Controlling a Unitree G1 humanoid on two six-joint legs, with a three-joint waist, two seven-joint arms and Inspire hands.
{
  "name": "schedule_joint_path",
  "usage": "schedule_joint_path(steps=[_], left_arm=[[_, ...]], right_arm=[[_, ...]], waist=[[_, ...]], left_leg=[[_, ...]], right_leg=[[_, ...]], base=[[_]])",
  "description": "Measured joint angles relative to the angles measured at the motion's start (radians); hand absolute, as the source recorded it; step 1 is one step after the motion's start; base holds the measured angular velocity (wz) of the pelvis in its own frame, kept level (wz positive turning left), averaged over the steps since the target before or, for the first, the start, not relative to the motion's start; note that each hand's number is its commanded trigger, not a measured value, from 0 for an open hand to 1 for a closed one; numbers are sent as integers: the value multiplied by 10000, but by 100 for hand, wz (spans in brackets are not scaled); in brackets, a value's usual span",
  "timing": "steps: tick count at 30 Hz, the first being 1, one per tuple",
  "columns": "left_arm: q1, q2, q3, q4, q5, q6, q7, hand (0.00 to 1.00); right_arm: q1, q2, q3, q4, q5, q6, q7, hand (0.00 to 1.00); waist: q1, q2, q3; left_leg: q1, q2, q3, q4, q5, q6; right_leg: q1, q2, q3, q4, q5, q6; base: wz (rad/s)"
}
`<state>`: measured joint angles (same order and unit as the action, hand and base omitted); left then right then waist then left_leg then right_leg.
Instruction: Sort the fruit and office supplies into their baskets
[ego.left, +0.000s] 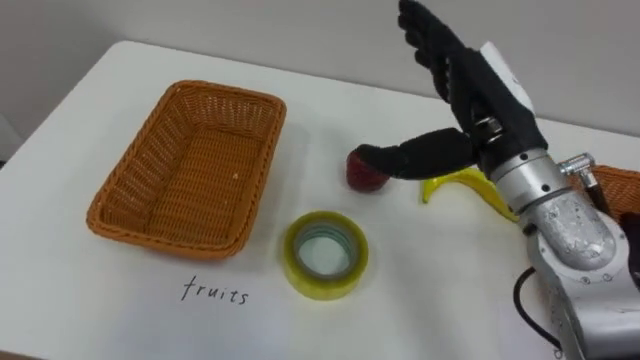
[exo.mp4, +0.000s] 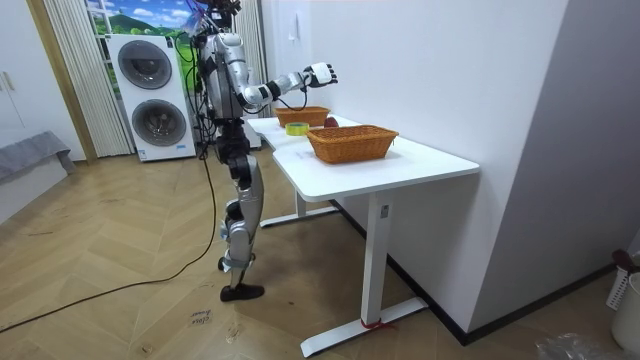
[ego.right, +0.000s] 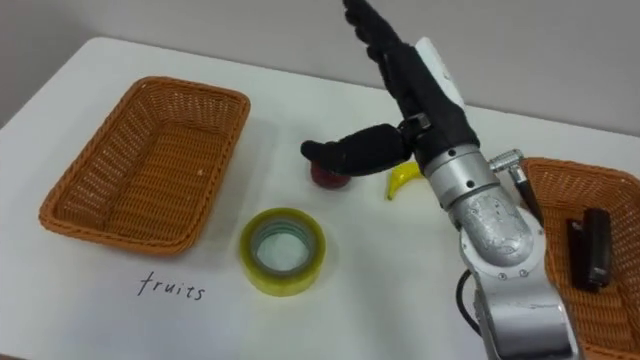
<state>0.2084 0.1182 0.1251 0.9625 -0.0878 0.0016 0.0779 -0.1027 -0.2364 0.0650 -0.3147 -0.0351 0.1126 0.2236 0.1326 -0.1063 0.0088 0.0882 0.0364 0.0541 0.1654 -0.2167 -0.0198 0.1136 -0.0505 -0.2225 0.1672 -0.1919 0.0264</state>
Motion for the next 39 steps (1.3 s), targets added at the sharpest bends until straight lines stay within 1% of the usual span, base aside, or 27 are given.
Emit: schedule_joint_path(steps=[1, 2, 5, 7, 10, 13, 16, 18, 20, 22, 23, 25, 29, 30, 32, 34, 36, 37, 38, 39], left_arm=[[-22, 17, -56, 1, -45, 2, -5, 0], [-46, 20, -117, 1, -192, 5, -12, 0], [-66, -48, -118, 2, -348, 14, -23, 0], [-70, -46, -133, 2, -396, 42, -20, 0], [-152, 28, -321, 8, -397, 98, 3, 0], [-186, 23, -330, 23, -397, 146, 22, 0], [-201, 12, -335, 23, -397, 151, 67, 0], [-195, -6, -334, 26, -402, 177, 81, 0], [-182, -9, -333, 27, -401, 229, 144, 0], [-189, -28, -334, 21, -401, 320, 235, 0], [-186, -26, -332, 22, -402, 390, 263, 0], [-191, -27, -328, 21, -403, 433, 275, 0], [-188, -26, -327, 22, -403, 437, 278, 0], [-190, -26, -329, 21, -402, 438, 278, 0], [-192, -25, -330, 21, -402, 441, 279, 0], [-177, -13, -329, 22, -401, 446, 280, 0], [-176, -12, -334, 22, -400, 450, 280, 0], [-184, -29, -391, 19, -396, 465, 282, 0], [-209, -24, -479, 6, -394, 465, 285, 0], [-223, 69, -502, 6, -336, 459, 263, 0]], right_arm=[[0, 17, 21, 84, -10, 1, 83, 0], [0, 35, 21, 192, -11, 9, 196, 0], [0, 58, 40, 319, -13, 193, 432, 0], [-5, 52, 138, 395, -14, 201, 450, 0], [-39, 51, 539, 884, -43, 210, 446, 0], [-40, 57, 836, 1373, -144, 228, 452, 0], [-40, 56, 900, 1460, -146, 375, 452, 0], [-39, 54, 900, 1475, -144, 417, 453, 0], [-23, 54, 902, 1548, -186, 419, 454, 0], [76, 54, 906, 1568, -545, 452, 457, 0], [101, 54, 911, 1605, -598, 552, 482, 0], [196, 53, 912, 1652, -703, 650, 526, 0], [255, 53, 923, 1653, -927, 816, 634, 0], [255, 53, 923, 1653, -934, 862, 638, 0], [259, 54, 932, 1653, -943, 870, 667, 0], [259, 54, 936, 1652, -953, 870, 745, 0], [259, 52, 977, 1652, -958, 922, 796, 0], [263, 53, 1027, 1652, -1009, 988, 844, 0], [265, 57, 1074, 1652, -1078, 996, 861, 0], [237, 131, 1152, 1631, -1328, 989, 890, 0]], waist=[[27, 39, 29], [44, 28, 25], [100, 84, 62], [136, 93, 64], [165, 97, 60], [194, 82, 49], [229, 81, 44], [238, 83, 21], [238, 93, -21], [232, 94, -53], [223, 95, -52], [217, 94, -52], [205, 88, -61], [206, 87, -61], [200, 88, -59], [203, 49, -81], [183, 53, -78], [192, 124, -29], [195, 213, 33], [388, 123, -16]], left_leg=[[-39, -4, -12, 9, 0, 0], [-76, -5, -15, 17, 0, 0], [-159, -12, -9, 18, 0, 0], [-224, -10, -10, 31, 1, 0], [-255, -7, -11, 25, 2, -1], [-251, -9, -13, 16, 2, -1], [-252, -8, -28, 6, 2, -1], [-247, -8, -53, 4, 2, -1], [-235, -9, -113, -2, 2, -1], [-216, -10, -270, -6, 2, -1], [-181, -9, -355, -9, 2, 0], [-95, -6, -373, -16, 2, 0], [-52, -1, -397, -25, 2, 0], [-36, 5, -486, -27, 2, 0], [45, 39, -828, -34, 3, 0], [100, 35, -855, -69, 2, 0], [177, 61, -906, -132, 5, 0], [286, 175, -1194, -171, 8, 1], [308, 287, -1503, -168, 10, 1], [247, 395, -2146, -174, 6, -5]], right_leg=[[-6, 0, -3, -1, 0, 0], [-33, 0, -12, -2, 0, 0], [-114, -6, -19, -1, 0, 0], [-181, -5, -11, 1, 0, 0], [-252, -3, 4, 4, 0, 0], [-256, -4, 25, 10, 0, 0], [-265, -3, 37, 9, 0, 0], [-255, -1, 41, 9, 0, 0], [-243, 2, 63, 15, 0, 0], [-215, 11, 56, 30, -1, 1], [-175, 19, 28, 36, -1, 1], [-99, 24, 31, 13, -1, 1], [-14, 30, 30, 32, -1, 1], [-24, 36, 21, 62, -1, 1], [-117, 66, 17, 261, -3, 2], [24, 69, 12, 207, -2, 2], [-3, 81, 1, 326, -5, 3], [-245, 129, -3, 791, -41, 19], [-417, 186, 60, 952, -167, 20], [-822, 499, 491, 332, -225, -106]], base=[[13], [6], [0], [0], [-3], [0], [0], [2], [5], [8], [7], [2], [1], [0], [0], [3], [3], [-10], [-40], [-60]])
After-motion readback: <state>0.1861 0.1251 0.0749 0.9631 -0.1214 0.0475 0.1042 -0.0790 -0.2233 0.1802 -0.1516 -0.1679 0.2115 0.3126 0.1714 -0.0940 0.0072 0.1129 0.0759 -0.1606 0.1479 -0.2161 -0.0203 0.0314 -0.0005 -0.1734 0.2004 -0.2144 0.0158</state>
